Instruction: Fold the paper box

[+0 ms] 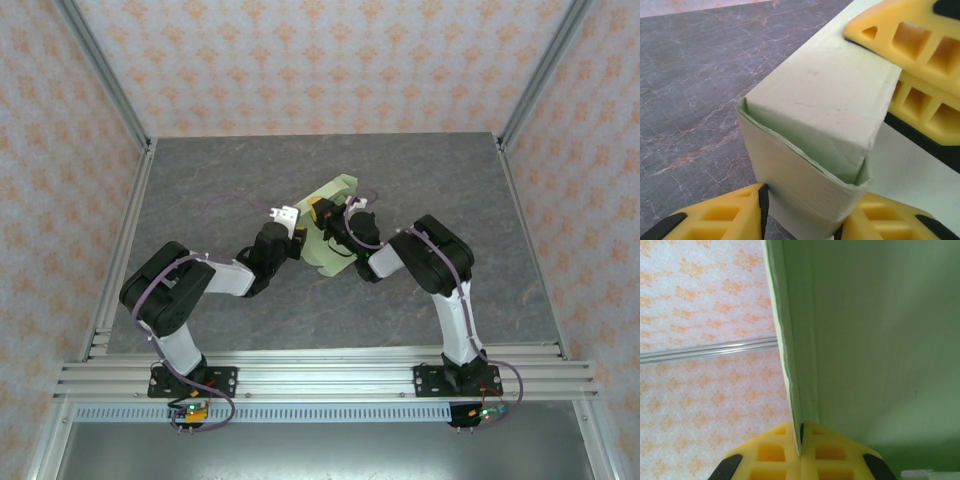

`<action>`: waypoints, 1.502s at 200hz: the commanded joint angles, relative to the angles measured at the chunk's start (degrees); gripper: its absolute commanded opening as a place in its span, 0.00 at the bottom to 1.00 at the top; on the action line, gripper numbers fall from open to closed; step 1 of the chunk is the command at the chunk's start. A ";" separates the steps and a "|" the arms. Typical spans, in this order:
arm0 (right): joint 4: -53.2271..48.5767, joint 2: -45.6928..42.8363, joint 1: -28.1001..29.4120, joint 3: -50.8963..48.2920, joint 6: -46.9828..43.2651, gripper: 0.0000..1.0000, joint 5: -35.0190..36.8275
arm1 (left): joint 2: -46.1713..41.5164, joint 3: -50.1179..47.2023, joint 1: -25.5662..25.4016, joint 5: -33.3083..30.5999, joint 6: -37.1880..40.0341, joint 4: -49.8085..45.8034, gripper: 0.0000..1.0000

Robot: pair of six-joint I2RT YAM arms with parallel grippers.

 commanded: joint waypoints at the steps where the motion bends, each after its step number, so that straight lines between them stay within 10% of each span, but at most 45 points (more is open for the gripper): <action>1: -0.19 -3.07 1.83 -1.00 0.30 0.06 -0.90 | 0.73 2.53 -0.12 -2.26 -0.12 -0.58 0.35; 78: -7.04 -12.60 1.81 -6.19 -4.87 0.41 0.63 | 1.38 3.48 0.00 -1.66 1.18 -3.29 0.31; 152: -30.57 -33.20 -2.30 -15.71 -18.81 0.46 -0.22 | 2.32 3.69 2.52 0.25 1.76 -2.75 0.20; 185: -75.25 -42.21 -6.65 2.48 -47.34 0.58 2.54 | 2.66 3.24 2.94 1.21 2.35 -1.80 0.18; 216: -103.51 -32.13 -7.48 26.42 -71.84 0.73 15.08 | 3.26 3.61 3.01 2.35 2.31 -1.08 0.18; 300: -120.78 -4.19 -14.00 63.82 -92.56 0.73 12.42 | -8.57 2.23 9.38 6.85 -15.78 -12.96 0.50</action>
